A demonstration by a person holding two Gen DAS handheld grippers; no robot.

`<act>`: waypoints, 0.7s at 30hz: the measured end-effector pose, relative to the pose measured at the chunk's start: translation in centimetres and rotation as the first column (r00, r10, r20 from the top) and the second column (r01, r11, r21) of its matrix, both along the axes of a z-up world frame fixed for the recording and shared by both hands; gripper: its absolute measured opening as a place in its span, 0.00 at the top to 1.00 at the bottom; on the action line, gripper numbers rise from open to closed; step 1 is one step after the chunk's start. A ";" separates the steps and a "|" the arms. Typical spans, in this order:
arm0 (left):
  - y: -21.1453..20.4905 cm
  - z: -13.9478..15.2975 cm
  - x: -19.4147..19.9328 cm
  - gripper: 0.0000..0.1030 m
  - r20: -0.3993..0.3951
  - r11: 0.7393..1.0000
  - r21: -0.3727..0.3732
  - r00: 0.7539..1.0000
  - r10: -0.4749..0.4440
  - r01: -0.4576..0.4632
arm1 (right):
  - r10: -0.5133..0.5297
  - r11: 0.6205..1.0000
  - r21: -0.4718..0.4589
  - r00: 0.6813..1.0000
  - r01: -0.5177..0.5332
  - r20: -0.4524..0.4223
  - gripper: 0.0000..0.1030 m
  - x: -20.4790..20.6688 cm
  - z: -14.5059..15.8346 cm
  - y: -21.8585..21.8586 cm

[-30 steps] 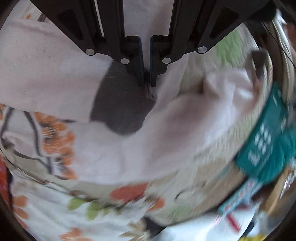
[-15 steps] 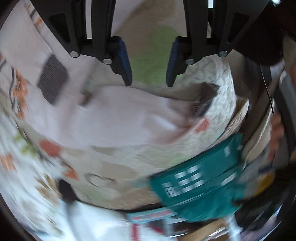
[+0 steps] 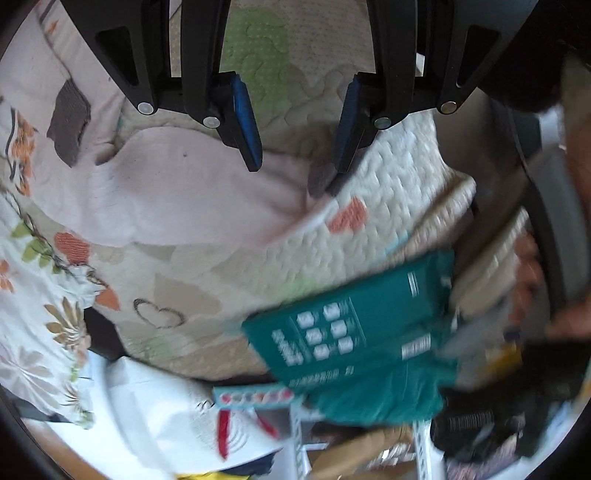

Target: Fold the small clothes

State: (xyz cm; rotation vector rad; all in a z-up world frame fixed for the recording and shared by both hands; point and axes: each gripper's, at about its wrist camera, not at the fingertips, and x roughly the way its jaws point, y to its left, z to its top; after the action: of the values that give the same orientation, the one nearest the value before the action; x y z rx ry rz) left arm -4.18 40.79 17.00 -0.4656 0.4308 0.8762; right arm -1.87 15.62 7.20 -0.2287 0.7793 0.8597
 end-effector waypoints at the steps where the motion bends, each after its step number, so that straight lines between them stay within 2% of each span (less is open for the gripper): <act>1: -0.1 0.0 0.0 0.01 0.005 1.000 -0.007 1.000 -0.005 0.005 | 0.026 1.000 0.015 1.000 -0.026 -0.017 0.57 -0.2 0.2 0.1; 3: -0.3 -0.1 0.1 0.01 0.008 1.000 -0.013 1.000 -0.009 0.009 | 0.090 0.996 0.008 0.993 -0.090 -0.083 0.57 -0.6 -0.4 0.9; 6: -0.4 -0.3 0.2 0.01 0.008 1.000 -0.022 1.000 -0.013 0.014 | 0.082 0.996 -0.005 0.987 -0.084 -0.141 0.57 0.0 -2.0 2.0; 7: -0.4 -0.4 0.2 0.01 0.007 1.000 -0.023 1.000 -0.012 0.012 | 0.069 0.997 -0.006 0.983 -0.071 -0.170 0.61 0.6 -2.7 2.5; 8: -0.3 -0.5 0.3 0.01 0.005 1.000 -0.025 1.000 -0.009 0.009 | 0.055 0.998 0.004 0.975 -0.055 -0.215 0.71 1.3 -3.5 2.9; 9: -0.3 -0.6 0.3 0.01 0.004 1.000 -0.029 1.000 -0.005 0.005 | 0.048 0.999 0.023 0.964 -0.043 -0.263 0.94 1.9 -4.1 2.9; 10: -0.2 -0.7 0.3 0.01 0.002 0.999 -0.034 1.000 -0.003 0.003 | 0.034 0.999 0.047 0.946 -0.020 -0.322 0.94 2.8 -4.5 2.8; 13: -0.3 -1.1 0.7 0.01 -0.002 0.998 -0.054 1.000 -0.015 0.015 | -0.009 0.985 0.158 0.932 0.072 -0.363 0.94 4.4 -2.7 0.3; 16: -1.4 -1.2 1.4 0.01 -0.004 0.996 -0.060 0.998 -0.063 0.063 | -0.094 0.927 0.301 0.913 0.226 -0.397 0.94 6.6 0.8 -5.9; 18: -2.7 -1.1 1.9 0.01 -0.010 0.994 -0.048 0.995 -0.100 0.100 | -0.176 0.849 0.387 0.883 0.360 -0.435 0.94 7.8 2.7 -12.3; 20: -4.2 -1.0 2.5 0.01 -0.014 0.989 -0.037 0.989 -0.145 0.145 | -0.286 0.763 0.418 0.838 0.493 -0.465 0.94 8.5 3.7 -19.7; 21: -5.1 -1.0 2.9 0.01 -0.018 0.985 -0.029 0.985 -0.172 0.171 | -0.330 0.734 0.417 0.818 0.536 -0.471 0.94 8.5 3.9 -22.6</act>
State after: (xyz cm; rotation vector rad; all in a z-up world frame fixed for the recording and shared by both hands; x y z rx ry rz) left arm -1.32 35.67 15.99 -0.4385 0.4948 0.7096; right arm 6.63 -6.93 11.13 0.6275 0.8597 0.6281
